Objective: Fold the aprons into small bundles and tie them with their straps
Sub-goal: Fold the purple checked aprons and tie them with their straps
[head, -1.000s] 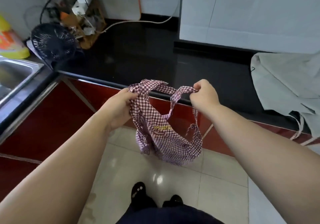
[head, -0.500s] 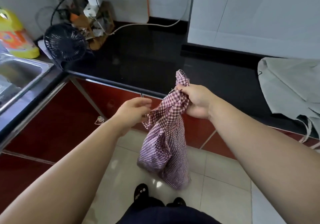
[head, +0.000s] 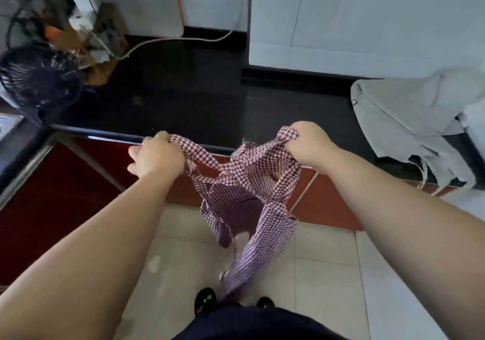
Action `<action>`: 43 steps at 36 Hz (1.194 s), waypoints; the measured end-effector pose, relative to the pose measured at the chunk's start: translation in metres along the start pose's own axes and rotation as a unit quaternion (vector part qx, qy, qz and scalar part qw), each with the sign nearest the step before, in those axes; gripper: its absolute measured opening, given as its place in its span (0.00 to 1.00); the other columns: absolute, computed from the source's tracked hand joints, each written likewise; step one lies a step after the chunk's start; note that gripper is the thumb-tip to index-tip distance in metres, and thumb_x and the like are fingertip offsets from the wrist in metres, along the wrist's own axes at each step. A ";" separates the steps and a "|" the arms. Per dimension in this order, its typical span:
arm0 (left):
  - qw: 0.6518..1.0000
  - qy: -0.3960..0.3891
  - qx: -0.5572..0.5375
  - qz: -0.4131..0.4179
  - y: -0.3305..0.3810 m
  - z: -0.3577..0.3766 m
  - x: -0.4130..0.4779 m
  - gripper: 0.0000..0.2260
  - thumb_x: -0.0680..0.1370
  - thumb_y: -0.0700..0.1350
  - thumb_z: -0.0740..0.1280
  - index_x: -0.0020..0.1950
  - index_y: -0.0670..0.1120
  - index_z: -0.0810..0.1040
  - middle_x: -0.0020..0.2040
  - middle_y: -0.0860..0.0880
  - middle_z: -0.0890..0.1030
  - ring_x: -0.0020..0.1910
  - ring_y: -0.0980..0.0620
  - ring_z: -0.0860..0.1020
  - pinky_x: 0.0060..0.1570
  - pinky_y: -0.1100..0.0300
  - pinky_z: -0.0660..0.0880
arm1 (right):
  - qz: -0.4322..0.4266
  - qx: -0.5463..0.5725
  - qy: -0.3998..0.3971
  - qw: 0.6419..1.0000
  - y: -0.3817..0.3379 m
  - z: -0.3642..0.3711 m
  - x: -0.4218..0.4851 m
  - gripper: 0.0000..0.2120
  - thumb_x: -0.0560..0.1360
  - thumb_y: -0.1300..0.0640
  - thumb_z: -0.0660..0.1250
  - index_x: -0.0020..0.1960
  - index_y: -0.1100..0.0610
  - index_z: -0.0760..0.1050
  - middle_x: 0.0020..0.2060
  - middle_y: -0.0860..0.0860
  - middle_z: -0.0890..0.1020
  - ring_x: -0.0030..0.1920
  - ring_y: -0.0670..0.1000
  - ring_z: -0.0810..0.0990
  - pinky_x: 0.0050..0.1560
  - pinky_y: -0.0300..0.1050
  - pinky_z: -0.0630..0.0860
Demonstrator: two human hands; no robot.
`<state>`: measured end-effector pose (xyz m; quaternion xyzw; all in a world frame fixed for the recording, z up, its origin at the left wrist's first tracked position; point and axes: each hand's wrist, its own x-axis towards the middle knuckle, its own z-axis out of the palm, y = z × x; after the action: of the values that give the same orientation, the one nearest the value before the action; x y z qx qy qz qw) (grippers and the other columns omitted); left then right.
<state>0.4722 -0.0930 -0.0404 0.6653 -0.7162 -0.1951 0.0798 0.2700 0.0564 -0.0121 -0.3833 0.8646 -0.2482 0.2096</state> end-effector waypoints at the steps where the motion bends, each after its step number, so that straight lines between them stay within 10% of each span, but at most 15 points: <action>1: 0.999 -0.004 -0.039 -0.013 0.002 -0.003 0.001 0.17 0.81 0.43 0.54 0.68 0.50 0.71 0.64 0.42 0.74 0.68 0.40 0.62 0.65 0.44 0.60 | 0.011 0.004 0.029 1.000 0.003 0.002 0.001 0.16 0.71 0.70 0.58 0.30 0.57 0.56 0.28 0.52 0.62 0.27 0.50 0.60 0.27 0.45 0.52; 5: 0.985 0.001 -0.173 -0.015 0.000 -0.012 0.005 0.19 0.82 0.44 0.51 0.73 0.47 0.66 0.67 0.38 0.73 0.68 0.37 0.66 0.69 0.46 0.61 | 0.020 0.005 0.102 0.995 0.000 0.010 0.003 0.15 0.78 0.60 0.56 0.33 0.55 0.62 0.30 0.51 0.68 0.30 0.51 0.65 0.28 0.45 0.56; 9: 0.968 -0.007 -0.250 0.012 0.003 -0.020 0.002 0.20 0.82 0.44 0.50 0.73 0.45 0.67 0.69 0.42 0.72 0.66 0.40 0.70 0.64 0.53 0.66 | 0.039 0.043 0.138 0.989 -0.015 0.008 0.004 0.08 0.80 0.59 0.56 0.57 0.58 0.70 0.46 0.51 0.72 0.44 0.52 0.70 0.40 0.44 0.64; 15: 0.942 -0.135 -0.306 0.020 0.017 -0.032 -0.005 0.15 0.81 0.46 0.49 0.43 0.46 0.73 0.45 0.43 0.78 0.46 0.43 0.77 0.54 0.42 0.76 | 0.102 0.194 0.142 0.965 -0.041 0.017 0.011 0.19 0.78 0.42 0.58 0.53 0.58 0.66 0.40 0.53 0.75 0.42 0.58 0.79 0.43 0.52 0.78; 18: 0.900 -0.180 -0.395 -0.031 0.016 -0.034 -0.001 0.13 0.82 0.45 0.50 0.44 0.48 0.72 0.40 0.46 0.78 0.39 0.48 0.79 0.41 0.50 0.80 | 0.183 0.397 0.066 0.897 -0.052 0.022 0.012 0.23 0.77 0.38 0.60 0.55 0.59 0.67 0.36 0.54 0.75 0.34 0.54 0.79 0.45 0.58 0.82; 21: 0.866 -0.181 -0.465 -0.025 0.010 -0.037 0.005 0.12 0.82 0.41 0.51 0.47 0.45 0.74 0.37 0.48 0.75 0.35 0.52 0.75 0.29 0.62 0.75 | 0.183 0.571 0.016 0.800 -0.057 0.020 0.014 0.13 0.82 0.52 0.57 0.62 0.58 0.66 0.47 0.57 0.77 0.50 0.58 0.79 0.50 0.57 0.80; 24: 0.924 -0.148 -0.345 0.074 -0.007 -0.036 0.015 0.08 0.79 0.39 0.57 0.47 0.46 0.75 0.41 0.48 0.76 0.40 0.50 0.76 0.38 0.58 0.74 | 0.171 0.644 0.003 0.745 -0.057 0.016 0.014 0.11 0.81 0.62 0.55 0.62 0.59 0.69 0.57 0.62 0.78 0.54 0.58 0.79 0.52 0.56 0.79; 28: 0.960 -0.119 -0.211 0.143 -0.021 -0.036 0.016 0.06 0.74 0.41 0.65 0.47 0.51 0.77 0.43 0.49 0.80 0.42 0.48 0.80 0.44 0.51 0.77 | 0.185 0.748 0.013 0.637 -0.061 0.008 0.012 0.09 0.81 0.62 0.51 0.49 0.60 0.70 0.38 0.59 0.78 0.35 0.52 0.76 0.40 0.49 0.77; 31: 0.965 -0.138 -0.119 0.187 -0.024 -0.038 0.020 0.13 0.72 0.40 0.66 0.55 0.48 0.77 0.47 0.48 0.80 0.43 0.50 0.79 0.38 0.58 0.74 | 0.201 0.673 0.003 0.712 -0.062 0.007 0.013 0.11 0.77 0.63 0.51 0.41 0.58 0.69 0.28 0.55 0.77 0.23 0.49 0.70 0.22 0.34 0.64; 34: 0.955 -0.145 0.080 0.245 -0.026 -0.038 0.025 0.17 0.72 0.38 0.66 0.60 0.45 0.77 0.54 0.42 0.77 0.47 0.45 0.77 0.43 0.56 0.74 | 0.191 0.549 0.030 0.813 -0.066 0.012 0.016 0.12 0.75 0.65 0.53 0.39 0.58 0.72 0.29 0.54 0.74 0.25 0.50 0.68 0.26 0.37 0.58; 40: 0.942 0.039 0.263 0.207 -0.027 -0.039 0.023 0.09 0.80 0.46 0.62 0.56 0.48 0.80 0.53 0.45 0.79 0.54 0.43 0.77 0.38 0.54 0.70 | 0.132 0.474 0.032 0.870 -0.071 0.019 0.019 0.03 0.75 0.60 0.65 0.43 0.58 0.74 0.30 0.53 0.68 0.26 0.47 0.66 0.22 0.37 0.58; 41: 0.943 0.072 0.260 0.196 -0.028 -0.040 0.023 0.11 0.81 0.47 0.59 0.57 0.47 0.80 0.52 0.45 0.79 0.55 0.43 0.76 0.38 0.54 0.68 | 0.118 0.447 0.044 0.886 -0.069 0.021 0.018 0.12 0.75 0.64 0.65 0.42 0.53 0.63 0.32 0.53 0.68 0.27 0.46 0.67 0.21 0.37 0.59; 42: 0.948 0.097 0.240 0.187 -0.028 -0.042 0.024 0.13 0.82 0.48 0.57 0.57 0.46 0.79 0.51 0.45 0.80 0.55 0.42 0.75 0.38 0.54 0.67 | 0.106 0.426 0.051 0.897 -0.068 0.022 0.018 0.17 0.75 0.68 0.64 0.62 0.69 0.66 0.34 0.53 0.70 0.28 0.46 0.68 0.21 0.37 0.61; 43: 0.954 0.114 0.209 0.181 -0.029 -0.044 0.025 0.14 0.82 0.48 0.56 0.58 0.45 0.78 0.50 0.43 0.80 0.55 0.41 0.74 0.39 0.53 0.67 | 0.093 0.413 0.062 0.904 -0.069 0.023 0.018 0.13 0.75 0.70 0.62 0.57 0.60 0.75 0.35 0.53 0.72 0.28 0.46 0.69 0.21 0.36 0.62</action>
<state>0.5128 -0.1263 -0.0151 0.5438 -0.8357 0.0539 0.0539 0.3103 -0.0035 0.0077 -0.1639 0.7275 -0.5856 0.3177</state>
